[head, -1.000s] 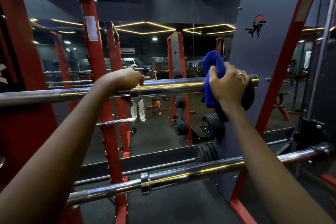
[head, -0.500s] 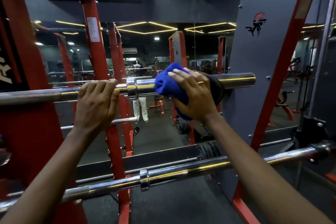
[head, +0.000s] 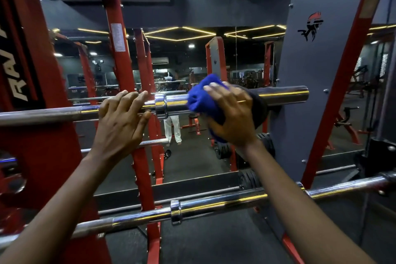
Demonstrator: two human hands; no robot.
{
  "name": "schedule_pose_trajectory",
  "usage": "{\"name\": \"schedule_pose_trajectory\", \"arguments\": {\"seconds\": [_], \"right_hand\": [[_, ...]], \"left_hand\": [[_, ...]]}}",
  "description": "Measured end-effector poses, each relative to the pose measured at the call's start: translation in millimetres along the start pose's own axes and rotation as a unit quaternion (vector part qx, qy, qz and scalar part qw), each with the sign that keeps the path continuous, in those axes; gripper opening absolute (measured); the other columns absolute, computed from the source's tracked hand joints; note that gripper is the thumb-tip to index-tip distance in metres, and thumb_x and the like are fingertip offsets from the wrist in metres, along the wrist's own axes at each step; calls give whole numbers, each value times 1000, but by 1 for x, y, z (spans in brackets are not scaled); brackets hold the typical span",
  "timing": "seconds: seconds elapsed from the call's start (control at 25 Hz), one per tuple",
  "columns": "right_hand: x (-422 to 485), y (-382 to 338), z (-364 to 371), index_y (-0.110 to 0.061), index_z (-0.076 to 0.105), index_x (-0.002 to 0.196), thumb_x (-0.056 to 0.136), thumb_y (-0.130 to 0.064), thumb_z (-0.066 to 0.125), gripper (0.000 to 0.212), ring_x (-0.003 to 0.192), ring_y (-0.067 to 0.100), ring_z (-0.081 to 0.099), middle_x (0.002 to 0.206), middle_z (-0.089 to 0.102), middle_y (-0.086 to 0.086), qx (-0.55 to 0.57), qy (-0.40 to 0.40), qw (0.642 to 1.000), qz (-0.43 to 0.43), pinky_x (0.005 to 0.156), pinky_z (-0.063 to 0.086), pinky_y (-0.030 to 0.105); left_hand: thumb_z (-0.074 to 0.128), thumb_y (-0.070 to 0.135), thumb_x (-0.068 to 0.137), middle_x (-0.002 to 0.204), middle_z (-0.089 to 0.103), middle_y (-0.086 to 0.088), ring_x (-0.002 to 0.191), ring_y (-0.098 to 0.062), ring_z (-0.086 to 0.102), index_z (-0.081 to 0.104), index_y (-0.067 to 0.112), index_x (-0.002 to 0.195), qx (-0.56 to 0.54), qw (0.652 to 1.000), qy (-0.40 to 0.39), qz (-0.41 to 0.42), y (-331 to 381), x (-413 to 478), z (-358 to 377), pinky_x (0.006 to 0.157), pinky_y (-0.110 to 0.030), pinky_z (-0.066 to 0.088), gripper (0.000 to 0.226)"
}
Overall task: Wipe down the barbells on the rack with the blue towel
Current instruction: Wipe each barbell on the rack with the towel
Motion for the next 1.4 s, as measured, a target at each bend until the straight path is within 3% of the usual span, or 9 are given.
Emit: {"name": "schedule_pose_trajectory", "arguments": {"seconds": [0.12, 0.2, 0.36, 0.48, 0.68, 0.84, 1.04, 1.2, 1.4], "right_hand": [[-11, 72, -37, -13, 66, 118, 99, -49, 51, 43, 115, 29, 60, 113, 69, 7, -27, 82, 981, 173, 113, 33, 49], [-10, 107, -55, -15, 64, 106, 98, -51, 47, 41, 112, 29, 60, 105, 69, 6, -64, 70, 957, 275, 116, 30, 51], [2, 122, -55, -17, 65, 109, 94, -55, 41, 47, 125, 27, 54, 115, 69, 3, -73, -2, 928, 364, 122, 18, 56], [6, 87, -45, -17, 65, 115, 94, -51, 45, 45, 131, 27, 50, 121, 68, 2, -63, 18, 934, 350, 122, 17, 57], [15, -7, -10, -20, 60, 130, 95, -48, 51, 46, 133, 27, 48, 129, 64, -1, 17, -14, 983, 182, 122, 18, 53], [0, 15, -16, -16, 58, 140, 93, -50, 58, 58, 136, 29, 49, 140, 61, 1, -6, -16, 999, 51, 116, 29, 56], [-14, 97, -42, -18, 61, 129, 98, -56, 44, 52, 145, 31, 39, 144, 58, 4, -85, 66, 944, 312, 122, 15, 58], [-1, 71, -31, -20, 58, 133, 94, -53, 45, 52, 152, 38, 23, 153, 48, 5, -86, 47, 923, 373, 121, 9, 66], [1, -24, 7, -27, 48, 147, 94, -56, 47, 60, 153, 33, 22, 155, 44, -1, -5, -4, 976, 217, 122, -4, 62]], "left_hand": [[54, 54, 91, 153, 35, -22, 135, -41, 38, 28, 19, 158, 79, 995, -16, 52, -5, -4, 7, 109, -54, 26, 80], [72, 44, 84, 139, 44, -23, 120, -42, 44, 30, 17, 157, 132, 989, -22, 64, -5, -6, 15, 102, -55, 31, 88], [73, 29, 86, 101, 55, -20, 90, -39, 53, 51, 8, 124, 139, 990, -3, 2, 3, 13, 10, 82, -53, 38, 49], [68, 35, 90, 81, 61, -12, 72, -36, 62, 53, 10, 100, 119, 990, -71, 20, 3, 31, -3, 67, -46, 43, 30], [63, 57, 88, 81, 68, 5, 72, -17, 62, 61, 30, 94, 27, 943, -330, -35, -10, 62, -14, 60, -31, 41, 28], [42, 68, 88, 130, 58, -5, 116, -28, 56, 47, 23, 141, 31, 990, -132, 45, -9, 16, -7, 100, -45, 34, 70], [29, 60, 98, 163, 25, -10, 152, -31, 17, 17, 24, 162, 39, 996, -72, 46, -13, -24, 3, 123, -52, 1, 75], [31, 55, 100, 149, 38, -11, 143, -33, 30, 29, 24, 158, 62, 997, -50, 18, -4, -19, 7, 118, -55, 11, 66], [35, 46, 101, 111, 55, -15, 100, -36, 50, 53, 15, 134, 110, 994, -1, 9, -3, 2, 9, 92, -54, 33, 49]]}}
Point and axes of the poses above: each hand's wrist, its own x-axis towards the middle knuckle, its own z-axis out of the palm, y = z × x, the point moved 4 cm from there along x, towards the middle knuckle
